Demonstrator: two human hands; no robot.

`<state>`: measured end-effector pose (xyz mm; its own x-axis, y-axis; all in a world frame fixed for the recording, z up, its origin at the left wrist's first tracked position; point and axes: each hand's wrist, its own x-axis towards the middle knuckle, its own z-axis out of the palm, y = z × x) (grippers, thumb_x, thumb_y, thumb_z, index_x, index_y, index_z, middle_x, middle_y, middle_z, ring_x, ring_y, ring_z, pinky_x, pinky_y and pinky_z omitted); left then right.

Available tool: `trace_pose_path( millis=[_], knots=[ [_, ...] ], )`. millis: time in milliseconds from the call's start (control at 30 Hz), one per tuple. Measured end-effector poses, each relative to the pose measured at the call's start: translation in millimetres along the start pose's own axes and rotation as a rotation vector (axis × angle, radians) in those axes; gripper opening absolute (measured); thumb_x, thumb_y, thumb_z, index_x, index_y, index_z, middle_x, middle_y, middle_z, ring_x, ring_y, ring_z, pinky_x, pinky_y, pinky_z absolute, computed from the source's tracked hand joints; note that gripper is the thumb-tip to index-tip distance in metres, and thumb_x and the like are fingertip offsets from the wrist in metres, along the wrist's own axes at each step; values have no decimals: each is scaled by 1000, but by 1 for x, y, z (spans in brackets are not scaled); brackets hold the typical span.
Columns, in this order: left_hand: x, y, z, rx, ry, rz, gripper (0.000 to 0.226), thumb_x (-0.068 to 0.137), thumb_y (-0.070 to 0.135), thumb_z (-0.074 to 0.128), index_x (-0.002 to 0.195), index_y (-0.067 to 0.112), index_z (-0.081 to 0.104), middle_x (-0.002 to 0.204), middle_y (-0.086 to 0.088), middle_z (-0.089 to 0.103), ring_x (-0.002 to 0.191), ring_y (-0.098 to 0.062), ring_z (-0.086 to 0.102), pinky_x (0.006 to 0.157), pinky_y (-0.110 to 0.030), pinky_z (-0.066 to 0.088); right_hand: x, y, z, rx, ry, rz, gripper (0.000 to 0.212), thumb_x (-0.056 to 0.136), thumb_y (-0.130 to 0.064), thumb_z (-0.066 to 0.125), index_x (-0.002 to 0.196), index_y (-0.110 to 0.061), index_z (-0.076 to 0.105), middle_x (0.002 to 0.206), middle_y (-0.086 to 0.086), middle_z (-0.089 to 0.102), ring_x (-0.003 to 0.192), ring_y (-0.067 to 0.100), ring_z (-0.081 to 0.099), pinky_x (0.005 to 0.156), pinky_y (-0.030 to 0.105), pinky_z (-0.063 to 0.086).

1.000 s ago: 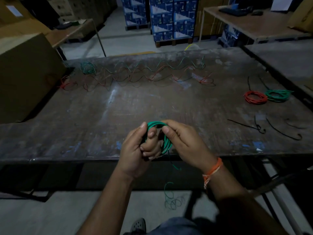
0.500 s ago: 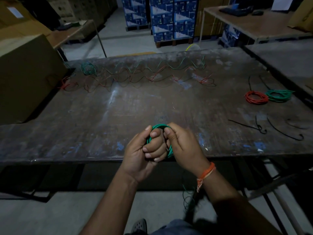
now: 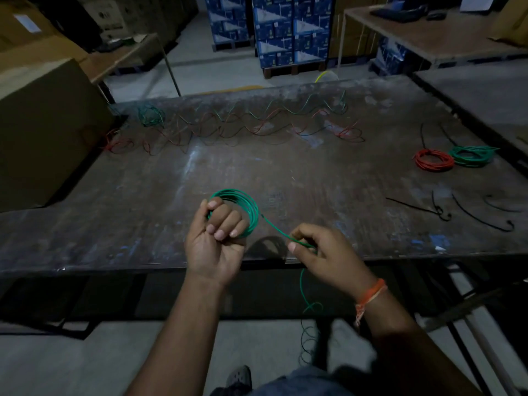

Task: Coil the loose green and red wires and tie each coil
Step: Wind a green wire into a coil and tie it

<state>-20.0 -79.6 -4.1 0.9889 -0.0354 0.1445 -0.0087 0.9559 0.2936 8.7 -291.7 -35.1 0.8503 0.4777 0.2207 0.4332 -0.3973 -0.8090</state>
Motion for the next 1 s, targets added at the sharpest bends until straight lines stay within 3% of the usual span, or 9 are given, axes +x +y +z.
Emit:
trace_pose_path(
  millis=[167, 300, 433, 567, 633, 700, 800, 867, 1000],
  knots=[
    [0, 14, -8, 49, 118, 170, 36, 109, 27, 25, 83, 20, 50, 50, 8, 40, 43, -4, 37, 48, -19, 33, -6, 15, -17, 115, 106, 41, 2, 91, -21, 69, 89, -22, 68, 77, -11, 66, 73, 6, 60, 68, 23, 49],
    [-2, 14, -6, 107, 172, 207, 35, 109, 28, 28, 82, 21, 50, 49, 9, 39, 42, -3, 36, 46, -18, 32, -11, 13, -21, 236, 197, 32, 16, 93, -4, 69, 92, -19, 72, 82, -15, 67, 76, 0, 60, 72, 17, 47],
    [-3, 0, 0, 331, 299, 246, 32, 108, 33, 30, 83, 21, 46, 51, 11, 39, 44, -2, 36, 47, -18, 33, -14, -9, -17, 68, 102, -147, 11, 93, -11, 71, 94, -20, 76, 86, -11, 67, 84, 9, 65, 73, 23, 49],
    [-6, -15, 5, 665, 388, 343, 33, 110, 28, 30, 86, 13, 46, 54, 1, 48, 47, -12, 48, 49, -23, 44, -11, -40, -8, -25, 20, -335, 7, 96, -18, 69, 95, -16, 75, 83, -3, 64, 79, 12, 63, 70, 33, 50],
    [-10, -20, 9, 839, 389, 352, 34, 111, 28, 30, 85, 12, 47, 54, -3, 52, 48, -15, 51, 49, -26, 46, -8, -53, -6, -75, 30, -395, 9, 97, -19, 68, 96, -14, 75, 82, 1, 62, 75, 15, 60, 68, 34, 49],
    [-15, -24, 13, 1008, 347, 342, 35, 111, 26, 30, 84, 11, 47, 55, -5, 55, 49, -16, 50, 50, -25, 44, -3, -64, -8, -113, 52, -438, 10, 96, -20, 69, 96, -13, 75, 81, -1, 60, 73, 11, 55, 66, 26, 44],
    [-20, -29, 18, 1172, 303, 316, 38, 110, 27, 35, 77, 14, 49, 52, 3, 48, 47, -10, 42, 46, -23, 36, 4, -75, -12, -142, 57, -453, 8, 94, -21, 70, 96, -14, 73, 81, -4, 59, 72, 7, 53, 67, 22, 41],
    [-23, -29, 23, 1211, 232, 287, 37, 106, 30, 40, 71, 20, 49, 55, 5, 42, 49, -9, 37, 45, -22, 32, 8, -82, -14, -117, 43, -457, 7, 93, -20, 72, 96, -14, 72, 84, -3, 63, 76, 10, 59, 69, 28, 48],
    [-27, -27, 30, 1130, 260, 217, 34, 108, 17, 37, 77, 12, 48, 56, 7, 46, 49, 0, 42, 44, -14, 35, 11, -90, -22, -10, -19, -442, 15, 90, -8, 74, 104, -12, 72, 93, -1, 70, 87, 12, 67, 76, 30, 52]
  ],
)
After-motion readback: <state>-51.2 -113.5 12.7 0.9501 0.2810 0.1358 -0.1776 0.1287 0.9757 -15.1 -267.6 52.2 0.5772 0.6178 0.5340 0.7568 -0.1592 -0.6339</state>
